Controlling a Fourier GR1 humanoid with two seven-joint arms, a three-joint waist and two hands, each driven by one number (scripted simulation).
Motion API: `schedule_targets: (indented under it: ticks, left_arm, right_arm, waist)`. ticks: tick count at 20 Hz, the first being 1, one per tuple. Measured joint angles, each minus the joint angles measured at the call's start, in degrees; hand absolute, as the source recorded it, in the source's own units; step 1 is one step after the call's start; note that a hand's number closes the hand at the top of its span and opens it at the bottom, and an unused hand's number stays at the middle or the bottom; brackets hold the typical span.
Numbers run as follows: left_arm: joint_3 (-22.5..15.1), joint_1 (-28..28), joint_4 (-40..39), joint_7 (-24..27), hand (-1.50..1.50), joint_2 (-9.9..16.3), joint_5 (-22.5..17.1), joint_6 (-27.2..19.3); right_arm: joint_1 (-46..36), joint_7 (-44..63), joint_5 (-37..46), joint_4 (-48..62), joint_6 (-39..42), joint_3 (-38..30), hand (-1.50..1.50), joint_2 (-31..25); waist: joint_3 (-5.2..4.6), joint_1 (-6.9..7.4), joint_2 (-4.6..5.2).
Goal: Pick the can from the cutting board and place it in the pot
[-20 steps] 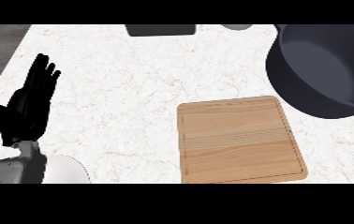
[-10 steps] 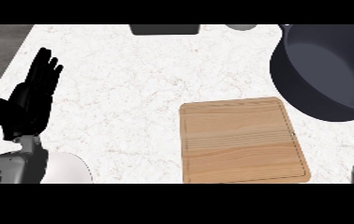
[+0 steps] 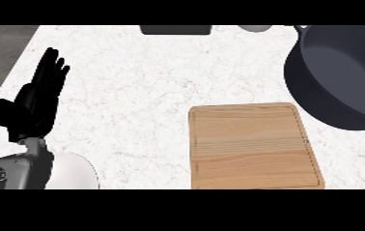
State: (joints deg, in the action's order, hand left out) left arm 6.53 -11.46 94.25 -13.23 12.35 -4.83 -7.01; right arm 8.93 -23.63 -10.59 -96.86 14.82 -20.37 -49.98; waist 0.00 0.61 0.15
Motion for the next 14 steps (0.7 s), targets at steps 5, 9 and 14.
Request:
schedule_targets:
  ticks: [5, 9, 14]
  left_arm:
    - [-0.12, -1.46, -1.39, 0.25, 0.0, -0.55, 0.17, 0.13]
    - [-0.19, -1.07, -1.78, 0.99, 0.0, -0.91, -0.08, 0.65]
    - [-1.16, -1.51, -1.75, 0.72, 0.0, -1.57, 0.76, 0.16]
  right_arm:
    - [-11.47, 0.01, 2.6, 13.39, 1.63, 3.82, 1.5, 0.59]
    - [-18.77, -2.74, 7.75, 21.65, -1.74, 6.36, 1.5, 2.55]
    - [-23.93, -6.79, 20.97, 29.4, -14.62, 8.86, 1.5, 3.35]
  waist:
    - [0.03, 0.42, 0.13]
    - [0.07, 1.0, 0.26]
    - [0.1, 1.77, 0.51]
